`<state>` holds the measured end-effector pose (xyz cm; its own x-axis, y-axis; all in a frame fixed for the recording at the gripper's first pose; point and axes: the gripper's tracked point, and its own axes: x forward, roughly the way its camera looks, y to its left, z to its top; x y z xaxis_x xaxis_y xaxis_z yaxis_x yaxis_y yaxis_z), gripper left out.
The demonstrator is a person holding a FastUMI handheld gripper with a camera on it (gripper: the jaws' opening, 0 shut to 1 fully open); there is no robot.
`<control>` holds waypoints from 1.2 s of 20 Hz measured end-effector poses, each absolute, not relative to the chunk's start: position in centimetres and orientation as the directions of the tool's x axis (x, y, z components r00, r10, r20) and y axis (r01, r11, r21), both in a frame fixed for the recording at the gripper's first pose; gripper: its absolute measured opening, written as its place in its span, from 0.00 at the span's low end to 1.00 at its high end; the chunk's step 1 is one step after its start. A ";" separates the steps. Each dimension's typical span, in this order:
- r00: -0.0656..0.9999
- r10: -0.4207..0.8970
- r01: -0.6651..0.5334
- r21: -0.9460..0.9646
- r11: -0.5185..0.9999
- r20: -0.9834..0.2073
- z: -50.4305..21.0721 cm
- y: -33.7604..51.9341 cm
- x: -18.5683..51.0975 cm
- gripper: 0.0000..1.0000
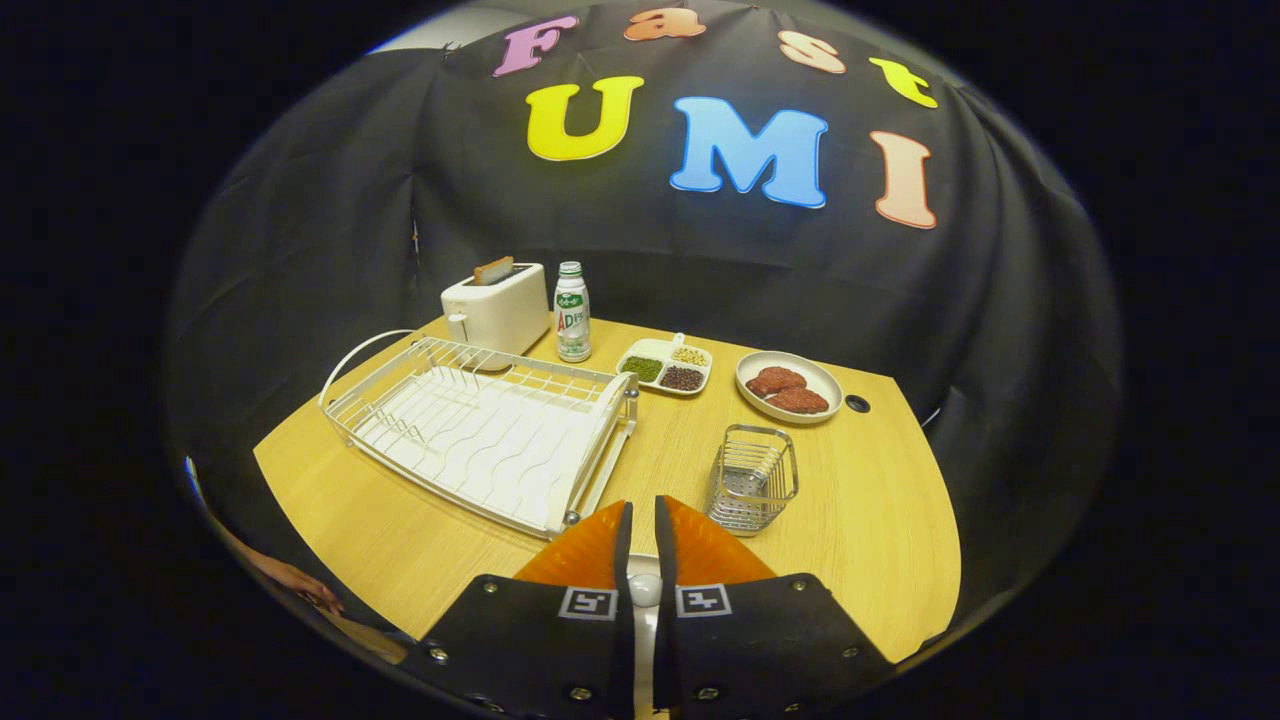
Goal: Take the plate from the dish rack, then take the spoon from the basket and place it into the plate.
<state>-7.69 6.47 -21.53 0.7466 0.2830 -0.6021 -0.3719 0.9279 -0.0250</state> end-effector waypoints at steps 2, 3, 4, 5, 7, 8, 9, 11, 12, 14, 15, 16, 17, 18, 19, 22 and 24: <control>0.733 0.304 -0.393 -0.015 0.919 -0.609 -22.1 7.1 -7.8 0.07; 0.720 0.316 -0.408 -0.009 0.913 -0.618 -22.5 7.5 -7.9 0.07; 0.714 0.324 -0.419 -0.009 0.908 -0.621 -22.6 7.6 -8.0 0.07; 0.712 0.330 -0.427 -0.009 0.904 -0.620 -22.8 7.6 -7.9 0.07; 0.704 0.346 -0.437 0.006 0.899 -0.620 -23.1 7.8 -7.7 0.07; 0.700 0.356 -0.443 0.014 0.896 -0.619 -23.1 7.9 -7.6 0.07; 0.696 0.366 -0.450 0.021 0.893 -0.618 -23.2 8.1 -7.6 0.07; 0.688 0.386 -0.467 0.032 0.883 -0.615 -23.3 8.4 -7.5 0.07; 0.684 0.395 -0.475 0.036 0.879 -0.613 -23.3 8.6 -7.5 0.07; 0.681 0.419 -0.493 0.047 0.869 -0.601 -23.5 9.0 -7.4 0.07; 0.678 0.434 -0.507 0.050 0.861 -0.593 -23.7 9.3 -7.6 0.07; 0.675 0.439 -0.517 0.045 0.855 -0.593 -24.0 9.3 -7.8 0.07; 0.673 0.436 -0.520 0.038 0.853 -0.597 -24.4 9.1 -8.0 0.07; 0.680 0.441 -0.521 0.037 0.853 -0.585 -24.3 8.9 -8.0 0.07; 0.683 0.443 -0.520 0.038 0.853 -0.581 -24.4 8.8 -8.1 0.11; 0.692 0.417 -0.495 0.033 0.868 -0.589 -25.2 7.3 -8.3 0.18; 0.723 0.408 -0.464 0.045 0.885 -0.558 -24.3 5.9 -8.1 0.32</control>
